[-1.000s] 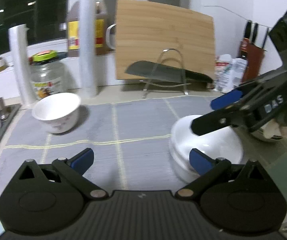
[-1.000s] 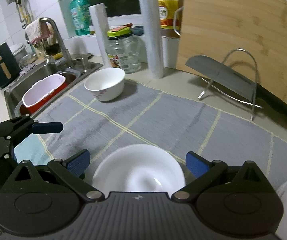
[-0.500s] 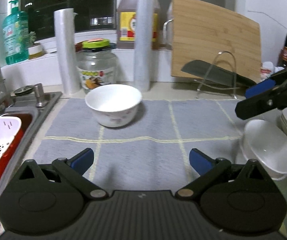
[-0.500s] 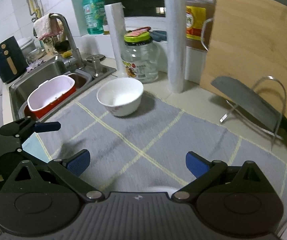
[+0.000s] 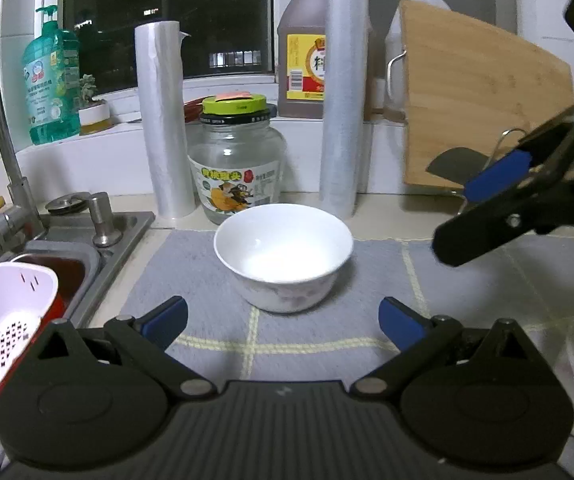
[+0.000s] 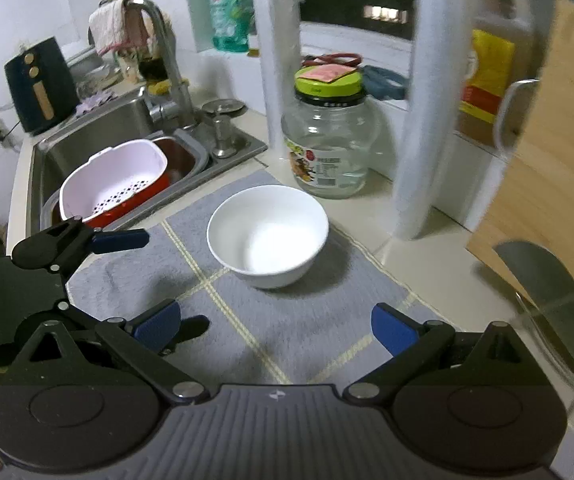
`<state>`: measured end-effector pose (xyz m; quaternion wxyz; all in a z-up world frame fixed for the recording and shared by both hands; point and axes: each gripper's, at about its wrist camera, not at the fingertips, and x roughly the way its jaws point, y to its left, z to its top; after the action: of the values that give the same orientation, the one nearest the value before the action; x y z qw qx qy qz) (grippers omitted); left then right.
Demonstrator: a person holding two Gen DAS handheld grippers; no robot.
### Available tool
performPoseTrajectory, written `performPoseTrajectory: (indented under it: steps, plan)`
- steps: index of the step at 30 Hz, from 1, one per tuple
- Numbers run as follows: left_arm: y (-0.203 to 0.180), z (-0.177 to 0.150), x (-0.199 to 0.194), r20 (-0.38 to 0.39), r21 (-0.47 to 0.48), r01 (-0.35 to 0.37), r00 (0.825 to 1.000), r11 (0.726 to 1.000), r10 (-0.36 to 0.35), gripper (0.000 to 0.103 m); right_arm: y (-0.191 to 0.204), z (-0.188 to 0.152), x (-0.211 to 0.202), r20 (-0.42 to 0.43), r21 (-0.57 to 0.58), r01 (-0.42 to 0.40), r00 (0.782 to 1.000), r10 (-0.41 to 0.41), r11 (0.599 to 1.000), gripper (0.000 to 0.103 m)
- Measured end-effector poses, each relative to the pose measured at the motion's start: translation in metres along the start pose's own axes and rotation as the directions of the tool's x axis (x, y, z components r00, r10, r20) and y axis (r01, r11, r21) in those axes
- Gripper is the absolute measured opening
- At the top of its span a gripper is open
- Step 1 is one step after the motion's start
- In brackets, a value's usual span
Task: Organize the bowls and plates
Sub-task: 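Move the right tool to the last floral bowl beside the glass jar, then close the right tool on the rim of the last bowl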
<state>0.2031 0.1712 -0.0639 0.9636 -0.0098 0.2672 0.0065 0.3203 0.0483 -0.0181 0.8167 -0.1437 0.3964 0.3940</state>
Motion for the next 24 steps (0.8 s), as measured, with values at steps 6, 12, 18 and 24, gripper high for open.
performPoseTrajectory:
  steps: [6, 12, 18, 24]
  plan:
    - [0.002, 0.001, 0.027, -0.013, -0.003, -0.012, 1.0, 1.0, 0.012, 0.101, -0.01, 0.02, 0.033, -0.044, -0.026, -0.025, 0.999, 0.024, 0.999, 0.103]
    - [0.004, 0.002, 0.045, -0.022, -0.012, -0.016, 1.0, 1.0, 0.016, 0.101, -0.022, 0.038, 0.063, -0.064, -0.035, -0.047, 0.997, 0.045, 0.998, 0.103]
    - [0.007, 0.004, 0.055, -0.02, -0.018, -0.018, 1.0, 1.0, 0.018, 0.101, -0.027, 0.051, 0.088, -0.078, -0.036, -0.075, 0.994, 0.072, 0.997, 0.103]
    - [0.01, 0.004, 0.061, -0.021, -0.021, -0.01, 1.0, 1.0, 0.01, 0.1, -0.028, 0.059, 0.109, -0.089, -0.039, -0.079, 0.993, 0.076, 0.996, 0.103]
